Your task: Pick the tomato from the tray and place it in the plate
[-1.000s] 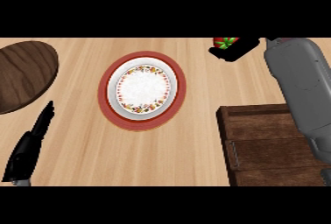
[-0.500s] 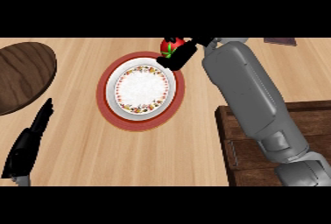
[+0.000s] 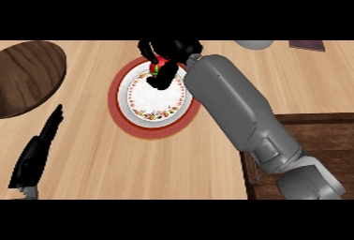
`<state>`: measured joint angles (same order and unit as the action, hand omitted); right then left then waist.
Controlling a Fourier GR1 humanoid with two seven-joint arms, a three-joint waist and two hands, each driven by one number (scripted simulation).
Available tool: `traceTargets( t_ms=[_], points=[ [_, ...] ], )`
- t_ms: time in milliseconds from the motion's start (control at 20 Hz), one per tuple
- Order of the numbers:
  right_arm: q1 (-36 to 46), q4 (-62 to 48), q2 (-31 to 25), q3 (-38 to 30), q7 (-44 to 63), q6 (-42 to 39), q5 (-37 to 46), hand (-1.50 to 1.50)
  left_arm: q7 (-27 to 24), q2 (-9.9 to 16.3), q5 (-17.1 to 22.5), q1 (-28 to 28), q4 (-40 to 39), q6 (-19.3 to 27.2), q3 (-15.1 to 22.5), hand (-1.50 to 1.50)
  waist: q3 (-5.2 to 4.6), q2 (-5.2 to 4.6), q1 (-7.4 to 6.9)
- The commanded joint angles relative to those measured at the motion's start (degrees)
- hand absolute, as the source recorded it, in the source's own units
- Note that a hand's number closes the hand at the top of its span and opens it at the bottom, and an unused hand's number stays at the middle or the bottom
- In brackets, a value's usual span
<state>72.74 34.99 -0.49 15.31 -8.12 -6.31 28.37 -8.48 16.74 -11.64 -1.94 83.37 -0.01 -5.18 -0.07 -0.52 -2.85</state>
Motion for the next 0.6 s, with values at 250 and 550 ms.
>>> traceTargets(
  t_ms=[250,550],
  points=[
    [-4.08,-6.07,0.48,7.93,6.00,6.07,-14.84,-1.50,-0.53,-1.36,-0.60,0.44,0.35,-0.80,1.81,0.00,-0.03,-0.45,-2.83],
    [-4.50,-6.21,0.49,14.18,5.27,11.40,-21.60,-1.50,1.48,-0.44,-0.13,3.31,0.36,-1.35,0.48,0.00,0.00,-0.74,-3.10]
  ],
)
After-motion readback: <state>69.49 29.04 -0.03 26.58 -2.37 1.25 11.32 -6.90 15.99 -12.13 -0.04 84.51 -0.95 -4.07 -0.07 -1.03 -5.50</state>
